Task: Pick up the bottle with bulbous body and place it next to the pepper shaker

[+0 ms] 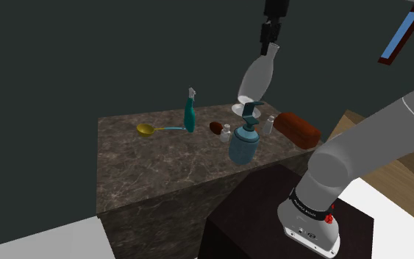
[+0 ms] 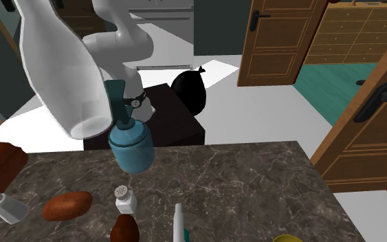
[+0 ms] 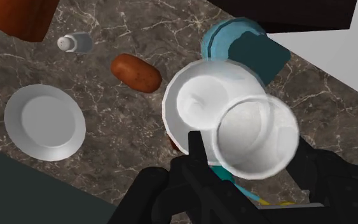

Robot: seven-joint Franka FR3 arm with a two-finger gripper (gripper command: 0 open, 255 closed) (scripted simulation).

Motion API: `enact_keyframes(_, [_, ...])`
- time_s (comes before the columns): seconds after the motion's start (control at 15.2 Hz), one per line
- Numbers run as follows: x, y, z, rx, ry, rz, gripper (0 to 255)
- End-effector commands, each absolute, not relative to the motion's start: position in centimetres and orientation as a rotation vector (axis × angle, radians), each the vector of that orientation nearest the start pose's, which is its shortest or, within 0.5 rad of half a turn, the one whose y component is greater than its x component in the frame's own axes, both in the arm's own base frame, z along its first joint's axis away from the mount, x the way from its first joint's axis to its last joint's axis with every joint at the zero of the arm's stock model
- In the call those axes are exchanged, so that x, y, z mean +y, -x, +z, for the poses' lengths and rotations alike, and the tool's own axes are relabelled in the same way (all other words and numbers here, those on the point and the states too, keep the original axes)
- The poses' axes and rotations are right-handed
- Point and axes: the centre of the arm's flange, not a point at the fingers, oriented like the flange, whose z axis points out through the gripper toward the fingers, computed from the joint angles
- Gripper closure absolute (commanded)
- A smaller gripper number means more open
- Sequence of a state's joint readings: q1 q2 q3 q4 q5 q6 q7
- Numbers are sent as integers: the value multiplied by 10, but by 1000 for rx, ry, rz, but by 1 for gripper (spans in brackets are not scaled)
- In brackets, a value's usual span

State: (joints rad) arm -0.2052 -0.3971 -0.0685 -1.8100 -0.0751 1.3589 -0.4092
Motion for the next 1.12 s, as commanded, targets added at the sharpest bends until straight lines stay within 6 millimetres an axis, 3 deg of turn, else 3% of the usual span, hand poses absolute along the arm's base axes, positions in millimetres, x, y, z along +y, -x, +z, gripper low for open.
enact_keyframes(0.0, [-144,-365,694,-205,3159,108,255])
enact_keyframes(1.06, [-305,-238,741,-205,3159,108,255])
